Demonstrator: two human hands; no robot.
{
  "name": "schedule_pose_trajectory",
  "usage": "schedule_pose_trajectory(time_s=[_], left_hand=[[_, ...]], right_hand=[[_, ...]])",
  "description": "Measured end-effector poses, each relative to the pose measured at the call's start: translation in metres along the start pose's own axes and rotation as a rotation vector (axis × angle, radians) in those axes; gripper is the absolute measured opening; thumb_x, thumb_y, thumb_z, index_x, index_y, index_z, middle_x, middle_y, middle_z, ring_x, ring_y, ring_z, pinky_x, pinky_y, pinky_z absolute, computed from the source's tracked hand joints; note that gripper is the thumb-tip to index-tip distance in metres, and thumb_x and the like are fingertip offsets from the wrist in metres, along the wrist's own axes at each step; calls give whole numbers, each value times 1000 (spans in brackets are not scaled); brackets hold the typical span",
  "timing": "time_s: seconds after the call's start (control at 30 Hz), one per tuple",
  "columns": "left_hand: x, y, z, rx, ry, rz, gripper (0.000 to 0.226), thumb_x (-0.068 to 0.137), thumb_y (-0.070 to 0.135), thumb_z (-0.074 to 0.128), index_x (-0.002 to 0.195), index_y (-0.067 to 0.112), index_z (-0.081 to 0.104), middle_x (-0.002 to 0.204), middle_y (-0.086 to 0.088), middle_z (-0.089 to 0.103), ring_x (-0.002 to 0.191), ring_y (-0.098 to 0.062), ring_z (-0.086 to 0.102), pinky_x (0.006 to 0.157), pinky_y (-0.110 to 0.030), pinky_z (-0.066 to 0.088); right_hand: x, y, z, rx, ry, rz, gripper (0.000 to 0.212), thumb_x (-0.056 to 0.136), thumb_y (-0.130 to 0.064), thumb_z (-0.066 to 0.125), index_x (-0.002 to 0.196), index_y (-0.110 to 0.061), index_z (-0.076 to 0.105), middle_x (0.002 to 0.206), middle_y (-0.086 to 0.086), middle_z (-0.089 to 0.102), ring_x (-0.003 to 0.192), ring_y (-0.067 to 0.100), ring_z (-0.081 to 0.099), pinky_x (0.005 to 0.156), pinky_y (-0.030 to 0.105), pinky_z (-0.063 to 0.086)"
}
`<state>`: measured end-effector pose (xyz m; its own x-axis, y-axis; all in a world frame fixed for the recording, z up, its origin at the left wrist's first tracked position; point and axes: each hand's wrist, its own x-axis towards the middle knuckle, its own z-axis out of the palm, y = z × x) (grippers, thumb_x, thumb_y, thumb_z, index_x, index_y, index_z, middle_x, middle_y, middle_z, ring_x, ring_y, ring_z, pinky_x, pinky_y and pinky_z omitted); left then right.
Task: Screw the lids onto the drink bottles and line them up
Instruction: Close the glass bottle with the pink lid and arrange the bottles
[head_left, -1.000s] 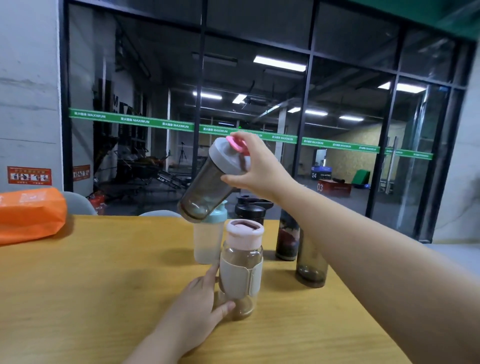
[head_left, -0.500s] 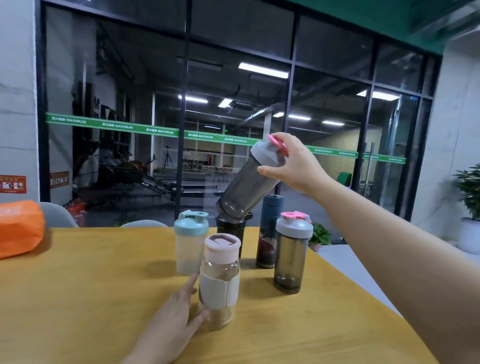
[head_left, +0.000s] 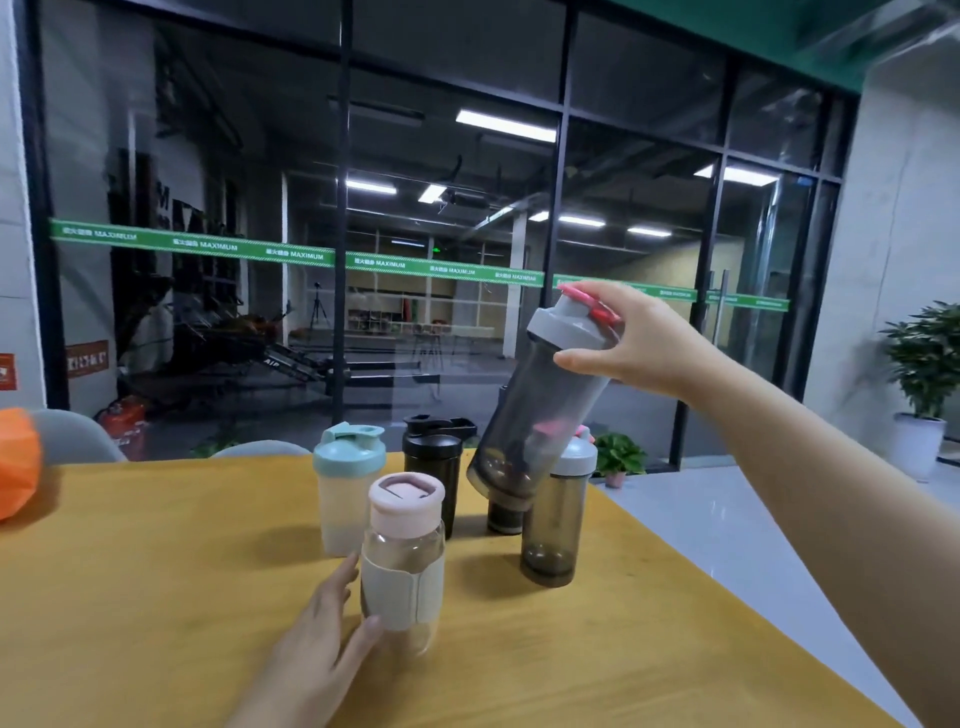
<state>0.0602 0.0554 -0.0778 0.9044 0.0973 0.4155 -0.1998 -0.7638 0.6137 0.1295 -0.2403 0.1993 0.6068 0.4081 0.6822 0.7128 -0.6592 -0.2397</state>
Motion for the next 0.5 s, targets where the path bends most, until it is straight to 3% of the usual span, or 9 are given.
schedule_pose_trajectory(time_s=[0.13, 0.27, 0.4, 0.5], left_hand=[[0, -1, -1, -23, -7, -4, 69, 77, 75, 22, 135, 50, -4, 147, 17, 22, 129, -4, 37, 101, -25, 36], [4, 4, -12, -82, 81, 7, 53, 82, 68, 27, 129, 57, 3, 143, 17, 22, 126, -3, 38, 101, -27, 33], [22, 19, -35, -107, 187, 30, 89, 70, 86, 20, 146, 41, 6, 140, 23, 16, 130, -5, 34, 106, -39, 35], [40, 38, -52, -69, 230, 90, 92, 72, 83, 21, 149, 32, 11, 143, 22, 17, 131, -4, 31, 106, -34, 30]], right_hand=[[-15, 4, 3, -76, -94, -24, 74, 72, -49, 72, 138, -32, 42, 120, -15, 52, 99, 3, 52, 84, 22, 43], [-32, 15, 11, -171, -167, -42, 78, 69, -55, 70, 138, -34, 39, 123, -17, 49, 105, 8, 51, 90, 32, 49], [-47, 31, 21, -255, -238, -58, 77, 70, -53, 71, 139, -36, 38, 132, -16, 48, 110, 7, 49, 91, 29, 46], [-57, 42, 28, -338, -286, -69, 77, 69, -55, 70, 137, -39, 38, 132, -21, 46, 110, 5, 46, 87, 26, 45]])
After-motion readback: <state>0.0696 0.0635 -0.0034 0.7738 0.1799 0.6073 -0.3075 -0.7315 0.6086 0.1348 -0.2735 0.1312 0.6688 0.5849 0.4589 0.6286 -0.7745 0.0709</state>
